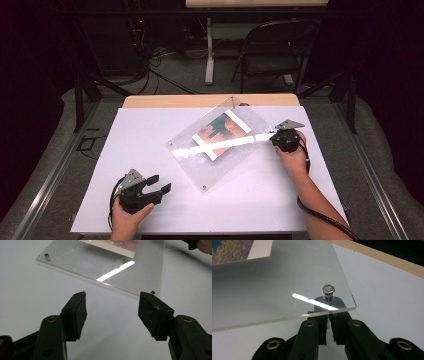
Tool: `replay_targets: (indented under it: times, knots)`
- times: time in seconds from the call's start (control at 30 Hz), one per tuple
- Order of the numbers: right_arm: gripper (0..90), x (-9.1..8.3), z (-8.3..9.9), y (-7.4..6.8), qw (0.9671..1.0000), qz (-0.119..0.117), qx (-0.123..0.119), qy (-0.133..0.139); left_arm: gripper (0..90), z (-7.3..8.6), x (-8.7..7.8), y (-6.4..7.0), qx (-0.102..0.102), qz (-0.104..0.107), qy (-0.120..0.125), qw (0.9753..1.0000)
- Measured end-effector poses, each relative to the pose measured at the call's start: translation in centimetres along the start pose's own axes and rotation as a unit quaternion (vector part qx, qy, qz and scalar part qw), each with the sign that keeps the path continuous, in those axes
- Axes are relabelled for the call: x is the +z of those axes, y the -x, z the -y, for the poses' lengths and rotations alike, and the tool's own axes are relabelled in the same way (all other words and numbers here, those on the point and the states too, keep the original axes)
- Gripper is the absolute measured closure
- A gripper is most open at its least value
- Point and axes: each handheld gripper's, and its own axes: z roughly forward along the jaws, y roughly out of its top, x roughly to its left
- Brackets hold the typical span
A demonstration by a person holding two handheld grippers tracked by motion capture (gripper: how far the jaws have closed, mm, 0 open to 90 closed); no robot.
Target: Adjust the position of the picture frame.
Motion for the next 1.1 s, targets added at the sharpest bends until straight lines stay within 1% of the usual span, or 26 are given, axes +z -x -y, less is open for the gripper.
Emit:
replay_targets:
  times: [0.13,0.17,0.2,0.27,0.3,0.33,0.43,0.6,0.63,0.67,0.73,0.77,0.8,0.9,0.97,1.07,1.1]
  knots:
    - [85.2,-0.5,0.0,-0.3,0.9998,-0.006,-0.019,-0.01,40.5,-0.1,0.2,0.6,0.015,0.005,0.0,0.9999]
    - [85.2,-0.8,0.1,-0.4,0.9996,-0.01,-0.022,-0.012,40.8,-0.2,0.3,0.8,0.015,0.012,0.0,0.9998]
    - [85.2,-1.1,0.2,-0.7,0.9995,-0.013,-0.023,-0.015,41.9,-0.2,0.4,0.9,0.018,0.016,-0.003,0.9997]
    - [85.2,-1.6,0.4,-1.0,0.9992,-0.017,-0.031,-0.018,41.9,-0.2,0.6,1.3,0.021,0.017,-0.004,0.9996]
    - [85.3,-1.9,0.6,-1.2,0.9991,-0.02,-0.032,-0.018,41.9,-0.3,0.7,1.4,0.021,0.023,-0.005,0.9995]
    - [85.3,-2.3,0.8,-1.5,0.9989,-0.023,-0.037,-0.019,41.9,-0.3,0.8,1.5,0.022,0.026,-0.005,0.9994]
    - [85.2,-3.3,1.1,-2.1,0.9983,-0.032,-0.043,-0.024,42.7,-0.3,1.0,1.8,0.022,0.031,-0.01,0.9992]
    - [85.3,-5.2,1.9,-3.7,0.9966,-0.049,-0.058,-0.033,47.9,-0.4,1.1,1.9,0.018,0.043,-0.013,0.9988]
    - [85.3,-5.4,2.0,-3.9,0.9963,-0.051,-0.061,-0.033,50.1,-0.4,1.1,2.0,0.018,0.047,-0.014,0.9986]
    - [85.3,-5.9,2.2,-4.3,0.996,-0.054,-0.062,-0.035,52.2,-0.4,1.1,2.0,0.019,0.047,-0.014,0.9986]
    - [85.2,-6.5,2.4,-5.0,0.9957,-0.058,-0.062,-0.038,55.8,-0.5,1.2,2.3,0.023,0.049,-0.014,0.9985]
    - [85.2,-6.7,2.6,-5.4,0.9956,-0.06,-0.061,-0.038,58.1,-0.5,1.2,2.4,0.022,0.051,-0.013,0.9984]
    - [85.2,-6.9,2.6,-5.6,0.9954,-0.06,-0.063,-0.04,61.8,-0.6,1.3,2.5,0.023,0.058,-0.016,0.998]
    - [85.1,-7.4,2.7,-6.6,0.9949,-0.065,-0.064,-0.041,71.2,-1.0,1.7,3.2,0.032,0.059,-0.018,0.9976]
    - [85.1,-7.6,2.8,-7.3,0.9948,-0.069,-0.062,-0.043,77.5,-1.1,2.2,3.8,0.037,0.063,-0.024,0.997]
    - [85.1,-8.1,2.9,-8.2,0.994,-0.075,-0.067,-0.041,85.0,-1.1,3.1,4.7,0.051,0.068,-0.044,0.9954]
    - [85.1,-8.2,3.0,-8.4,0.9938,-0.077,-0.069,-0.041,86.8,-1.1,3.4,5.0,0.051,0.074,-0.045,0.995]
